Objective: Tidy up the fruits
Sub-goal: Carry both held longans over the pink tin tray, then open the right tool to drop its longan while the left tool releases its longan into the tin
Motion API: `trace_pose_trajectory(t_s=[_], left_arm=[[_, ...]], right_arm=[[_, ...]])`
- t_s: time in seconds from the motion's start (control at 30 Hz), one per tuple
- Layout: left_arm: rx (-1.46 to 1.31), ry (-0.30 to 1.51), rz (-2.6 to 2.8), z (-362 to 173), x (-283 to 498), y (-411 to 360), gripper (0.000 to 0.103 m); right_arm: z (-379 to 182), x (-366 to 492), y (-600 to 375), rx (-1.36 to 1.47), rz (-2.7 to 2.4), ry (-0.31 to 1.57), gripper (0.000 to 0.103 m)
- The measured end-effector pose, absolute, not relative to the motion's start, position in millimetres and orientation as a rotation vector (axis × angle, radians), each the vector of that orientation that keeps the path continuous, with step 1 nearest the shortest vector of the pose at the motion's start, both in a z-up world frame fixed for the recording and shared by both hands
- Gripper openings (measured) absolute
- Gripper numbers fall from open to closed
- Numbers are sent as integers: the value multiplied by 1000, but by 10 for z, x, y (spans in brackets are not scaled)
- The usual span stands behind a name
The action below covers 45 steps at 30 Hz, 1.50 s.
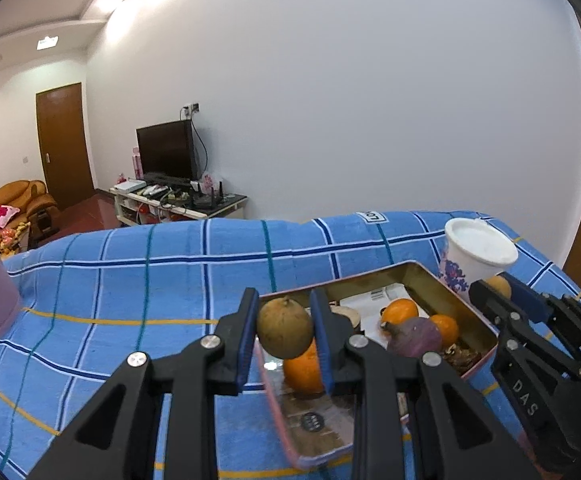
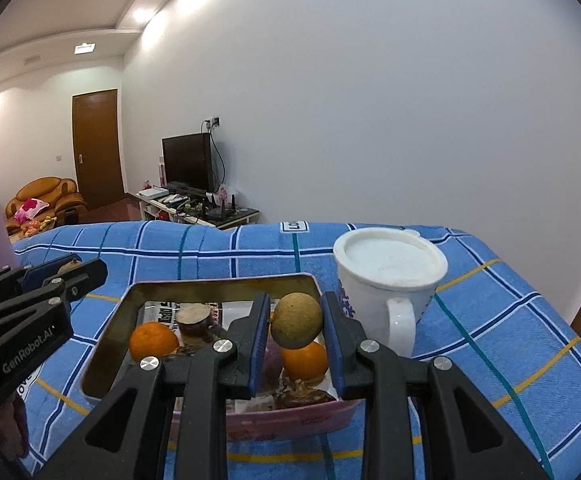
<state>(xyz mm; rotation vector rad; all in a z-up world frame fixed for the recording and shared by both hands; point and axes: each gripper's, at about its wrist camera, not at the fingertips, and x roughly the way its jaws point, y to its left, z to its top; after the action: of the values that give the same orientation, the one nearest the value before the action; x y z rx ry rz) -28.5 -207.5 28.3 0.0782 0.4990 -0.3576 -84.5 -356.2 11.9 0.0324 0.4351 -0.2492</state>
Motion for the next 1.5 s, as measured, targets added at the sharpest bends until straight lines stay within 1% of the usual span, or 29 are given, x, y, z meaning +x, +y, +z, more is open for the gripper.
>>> trace_pose_trajectory(t_s=[0.3,0.57,0.73,1.17,1.33,1.43,1.47,1.5], left_arm=[[74,533,-386,246,-163,-2373,29],[63,573,-376,159,-22,-2388,29],[41,621,-368,122,141,-2412,29],[83,742,-346,-116,481,-2512,29],[135,755,-339,-162,504,-2568,29],[155,767,-331,-172,508,-2586,29],[162,769,-326,-173,511,-2593,29],[168,770,-323,-168,507,-2596,29]], right_arm=[[233,-507,-3592,20,-239,460,28],[83,-317,-3639,34,-228,503,28],[100,-196,-3690,58,-223,532,28],[-192,272,-3743,101,-145,732,28],[-186,272,-3756,122,-90,731,29],[-221,275,-3766,151,-46,756,29],[-229,268,-3767,154,-39,754,32],[-228,258,-3766,150,-34,750,33]])
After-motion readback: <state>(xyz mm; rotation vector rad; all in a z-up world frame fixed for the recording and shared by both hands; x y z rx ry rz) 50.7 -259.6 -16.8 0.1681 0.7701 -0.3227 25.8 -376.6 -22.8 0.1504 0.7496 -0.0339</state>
